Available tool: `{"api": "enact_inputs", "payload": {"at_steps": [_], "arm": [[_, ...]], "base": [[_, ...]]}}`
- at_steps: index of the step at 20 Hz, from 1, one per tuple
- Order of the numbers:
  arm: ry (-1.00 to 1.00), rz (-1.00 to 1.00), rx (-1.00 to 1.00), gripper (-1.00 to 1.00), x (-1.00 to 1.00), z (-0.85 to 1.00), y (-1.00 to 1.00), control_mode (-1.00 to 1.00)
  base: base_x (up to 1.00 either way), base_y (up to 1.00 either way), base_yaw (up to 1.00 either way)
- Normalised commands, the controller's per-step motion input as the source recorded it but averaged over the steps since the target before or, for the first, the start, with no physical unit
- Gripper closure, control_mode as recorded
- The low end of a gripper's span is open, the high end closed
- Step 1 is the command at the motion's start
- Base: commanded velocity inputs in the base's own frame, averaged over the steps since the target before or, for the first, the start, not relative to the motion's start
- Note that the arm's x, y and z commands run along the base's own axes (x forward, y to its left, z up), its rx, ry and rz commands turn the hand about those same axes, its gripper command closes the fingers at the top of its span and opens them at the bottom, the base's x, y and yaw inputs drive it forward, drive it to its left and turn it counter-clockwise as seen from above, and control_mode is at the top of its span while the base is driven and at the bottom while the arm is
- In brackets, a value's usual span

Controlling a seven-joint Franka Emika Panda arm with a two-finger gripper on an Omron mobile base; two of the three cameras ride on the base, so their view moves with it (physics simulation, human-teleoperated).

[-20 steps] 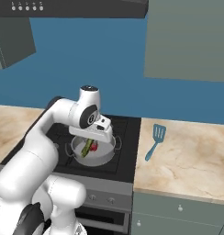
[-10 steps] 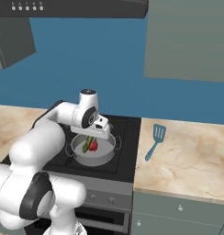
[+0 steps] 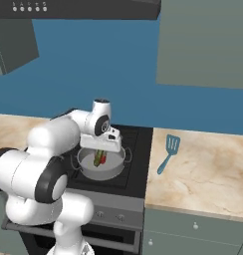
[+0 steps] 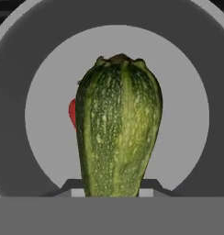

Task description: Put the bell pepper and squash in the pot. Retrieve the spatula and lightly stir the vegetables in the pot.

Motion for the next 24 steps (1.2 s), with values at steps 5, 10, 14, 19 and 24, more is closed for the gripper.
{"api": "enact_inputs", "payload": {"at_steps": [5, 10, 14, 19, 24], "arm": [[0.09, 0.02, 0.00, 1.00, 0.01, -0.50, 0.02, -1.00], [0.04, 0.00, 0.00, 1.00, 0.09, -0.19, 0.00, -1.00], [0.01, 0.00, 0.06, 1.00, 0.06, 0.00, -0.01, -1.00], [0.00, 0.00, 0.04, 1.00, 0.06, -0.05, 0.00, -1.00], [-0.01, 0.00, 0.00, 1.00, 0.02, -0.07, 0.00, -1.00]], "base": [[0.00, 0.00, 0.00], [0.00, 0.00, 0.00], [0.00, 0.00, 0.00], [0.00, 0.00, 0.00], [0.00, 0.00, 0.00]]}}
